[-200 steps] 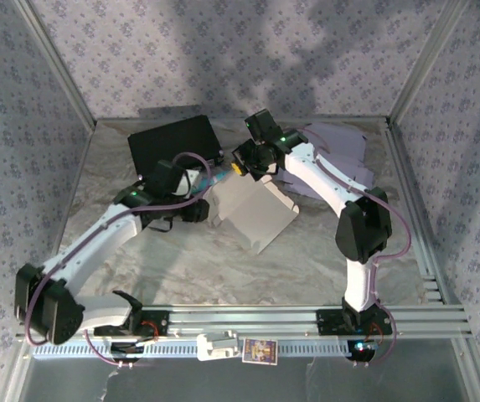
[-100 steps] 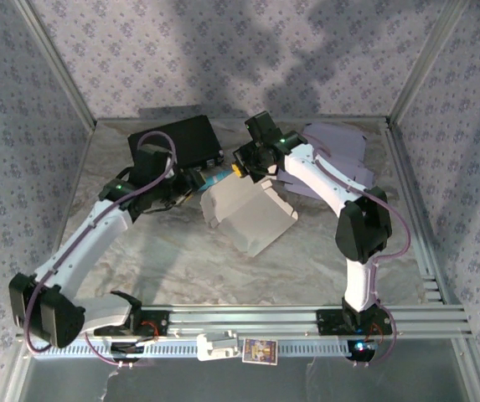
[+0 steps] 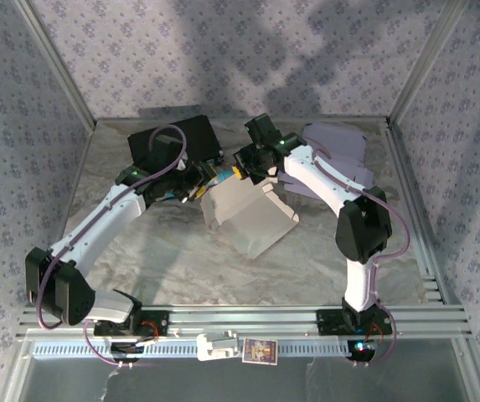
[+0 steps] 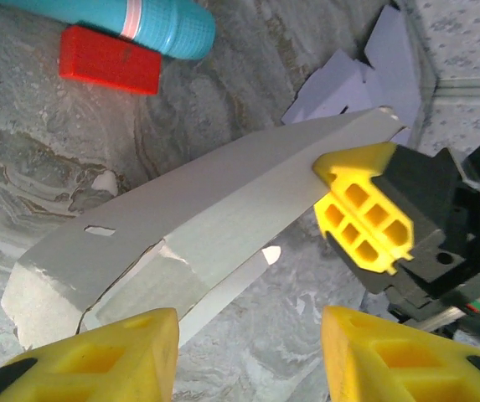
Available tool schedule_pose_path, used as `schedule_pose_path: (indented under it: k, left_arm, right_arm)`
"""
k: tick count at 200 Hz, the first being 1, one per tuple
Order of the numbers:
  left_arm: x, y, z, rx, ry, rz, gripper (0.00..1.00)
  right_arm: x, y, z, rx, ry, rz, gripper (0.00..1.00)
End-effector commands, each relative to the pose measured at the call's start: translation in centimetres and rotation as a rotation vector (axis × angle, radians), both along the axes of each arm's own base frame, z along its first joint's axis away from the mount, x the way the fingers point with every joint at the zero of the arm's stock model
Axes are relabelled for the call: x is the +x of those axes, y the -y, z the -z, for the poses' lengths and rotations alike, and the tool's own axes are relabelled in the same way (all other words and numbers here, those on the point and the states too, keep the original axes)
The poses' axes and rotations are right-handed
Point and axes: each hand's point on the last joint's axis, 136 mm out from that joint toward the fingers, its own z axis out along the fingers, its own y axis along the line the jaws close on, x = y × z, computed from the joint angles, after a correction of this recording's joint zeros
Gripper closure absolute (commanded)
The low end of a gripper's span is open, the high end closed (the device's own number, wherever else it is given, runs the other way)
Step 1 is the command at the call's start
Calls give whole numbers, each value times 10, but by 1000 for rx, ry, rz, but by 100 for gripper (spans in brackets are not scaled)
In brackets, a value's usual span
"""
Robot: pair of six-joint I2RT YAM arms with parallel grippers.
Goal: Fold the paper box
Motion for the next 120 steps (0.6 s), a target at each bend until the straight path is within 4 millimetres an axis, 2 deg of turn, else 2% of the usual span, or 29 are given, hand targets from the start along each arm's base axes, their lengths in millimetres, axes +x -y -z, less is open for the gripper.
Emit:
schedule_pose_path:
  k: [1,36,68,120]
  left_arm:
    - [-1,5,-10,-26,12,12,51]
    - [-1,15,0,-19,-20,46,51]
    - [-2,14,7,-8,-36,35,51]
    - [7,24,6,-30,-19,40,51]
  right_arm:
    - [-4,-1,-13,27,7,9,100]
    - [-3,-1,-15,32,12,9,100]
    - [-3,-1,-15,33,10,9,100]
    - [-4,-2,-16,39,9,11,100]
